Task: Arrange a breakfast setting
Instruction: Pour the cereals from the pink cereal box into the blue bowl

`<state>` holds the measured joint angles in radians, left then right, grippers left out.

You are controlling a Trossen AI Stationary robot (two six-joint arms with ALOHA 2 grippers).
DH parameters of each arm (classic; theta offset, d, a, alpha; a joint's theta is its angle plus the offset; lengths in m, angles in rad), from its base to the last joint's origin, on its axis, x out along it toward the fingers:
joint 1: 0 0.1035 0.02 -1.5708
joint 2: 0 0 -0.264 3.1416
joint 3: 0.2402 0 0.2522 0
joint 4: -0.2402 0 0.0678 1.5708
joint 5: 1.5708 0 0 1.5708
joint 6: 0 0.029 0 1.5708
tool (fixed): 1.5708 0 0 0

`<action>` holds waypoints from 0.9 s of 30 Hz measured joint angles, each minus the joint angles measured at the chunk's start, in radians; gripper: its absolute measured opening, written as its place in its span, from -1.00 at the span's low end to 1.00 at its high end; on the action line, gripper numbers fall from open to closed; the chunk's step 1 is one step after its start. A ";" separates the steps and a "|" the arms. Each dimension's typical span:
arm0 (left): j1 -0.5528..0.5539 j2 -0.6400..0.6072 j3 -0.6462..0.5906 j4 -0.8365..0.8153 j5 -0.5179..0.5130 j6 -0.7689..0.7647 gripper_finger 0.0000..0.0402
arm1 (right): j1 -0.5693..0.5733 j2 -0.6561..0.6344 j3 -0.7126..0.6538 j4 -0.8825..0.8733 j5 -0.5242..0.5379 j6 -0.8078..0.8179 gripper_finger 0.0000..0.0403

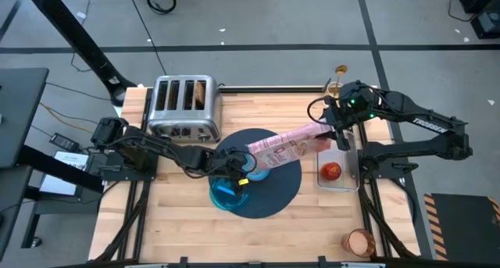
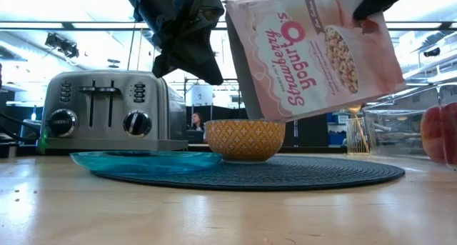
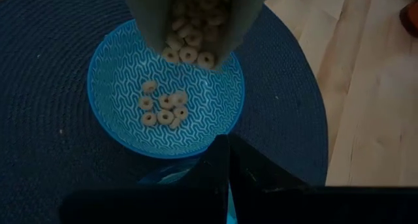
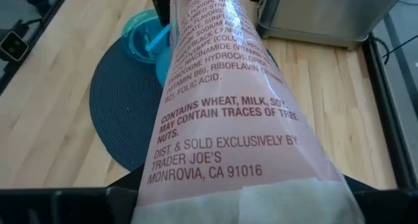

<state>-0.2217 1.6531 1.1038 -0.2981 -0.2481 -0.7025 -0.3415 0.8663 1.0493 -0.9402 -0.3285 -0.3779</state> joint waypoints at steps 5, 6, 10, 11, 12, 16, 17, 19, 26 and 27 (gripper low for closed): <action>0.013 0.000 0.000 0.000 0.000 0.002 -0.97 | 0.012 0.030 0.041 -0.004 0.018 -0.016 -0.06; 0.015 0.000 0.000 0.000 0.000 0.003 -0.97 | 0.013 0.035 0.044 -0.007 0.020 -0.016 -0.06; 0.017 0.000 0.000 -0.001 0.000 0.004 -0.97 | 0.014 0.046 0.044 -0.026 0.023 -0.028 -0.06; 0.017 0.000 0.000 -0.001 0.000 0.004 -0.97 | 0.015 0.048 0.044 -0.025 0.023 -0.032 -0.06; 0.017 0.000 0.000 -0.002 0.003 0.004 -0.97 | 0.017 0.049 0.044 -0.025 0.024 -0.034 -0.06; 0.017 0.000 0.000 -0.003 0.019 0.004 -0.97 | 0.027 0.048 0.044 -0.019 0.033 -0.033 -0.06; 0.017 0.000 0.000 -0.004 0.024 0.003 -0.97 | 0.030 0.049 0.044 -0.020 0.037 -0.033 -0.06; 0.017 0.000 0.000 -0.006 0.032 0.001 -0.97 | 0.036 0.055 0.061 -0.026 0.041 -0.033 -0.06; 0.017 -0.004 0.000 -0.009 0.063 -0.015 -0.97 | 0.042 0.091 0.101 -0.055 0.051 -0.044 -0.06; 0.016 -0.007 0.000 -0.010 0.064 -0.016 -0.97 | 0.043 0.092 0.101 -0.052 0.049 -0.044 -0.06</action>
<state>-0.2056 1.6463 1.1038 -0.3084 -0.1841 -0.7189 -0.2989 0.9581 1.1507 -0.9919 -0.2792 -0.4221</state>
